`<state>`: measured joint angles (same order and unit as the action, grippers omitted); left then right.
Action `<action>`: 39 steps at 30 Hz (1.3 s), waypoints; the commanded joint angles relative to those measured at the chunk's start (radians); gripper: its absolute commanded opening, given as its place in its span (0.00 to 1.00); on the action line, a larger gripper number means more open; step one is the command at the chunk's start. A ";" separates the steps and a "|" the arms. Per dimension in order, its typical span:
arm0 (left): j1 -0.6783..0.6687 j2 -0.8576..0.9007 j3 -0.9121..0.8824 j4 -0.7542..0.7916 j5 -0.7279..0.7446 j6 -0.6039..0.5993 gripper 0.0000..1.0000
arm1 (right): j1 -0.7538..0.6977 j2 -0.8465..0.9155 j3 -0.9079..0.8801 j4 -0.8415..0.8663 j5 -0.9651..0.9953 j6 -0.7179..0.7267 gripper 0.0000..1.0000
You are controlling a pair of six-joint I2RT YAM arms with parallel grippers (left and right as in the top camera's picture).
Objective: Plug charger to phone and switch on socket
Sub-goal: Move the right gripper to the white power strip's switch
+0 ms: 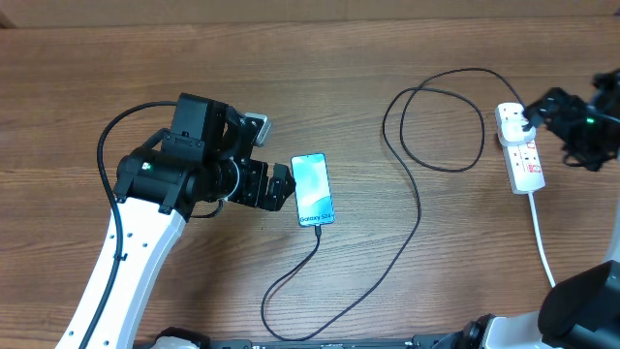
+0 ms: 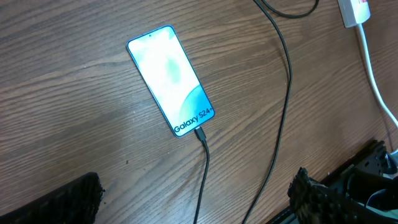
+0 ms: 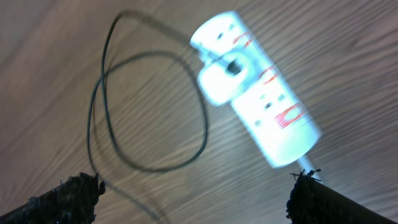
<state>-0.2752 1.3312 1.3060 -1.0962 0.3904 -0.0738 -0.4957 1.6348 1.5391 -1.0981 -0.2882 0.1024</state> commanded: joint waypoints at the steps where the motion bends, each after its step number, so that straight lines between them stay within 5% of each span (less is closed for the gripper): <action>1: -0.007 -0.017 0.015 0.001 0.018 0.022 0.99 | -0.051 0.008 0.014 0.041 -0.057 -0.078 1.00; 13: -0.007 -0.017 0.015 0.001 0.018 0.022 0.99 | -0.071 0.148 -0.046 0.236 -0.095 -0.077 1.00; 39: -0.007 -0.017 0.015 0.001 0.018 0.022 1.00 | -0.023 0.421 -0.046 0.312 -0.162 -0.144 1.00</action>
<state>-0.2752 1.3312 1.3060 -1.0962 0.3904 -0.0738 -0.5278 2.0453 1.4975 -0.7937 -0.4313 -0.0154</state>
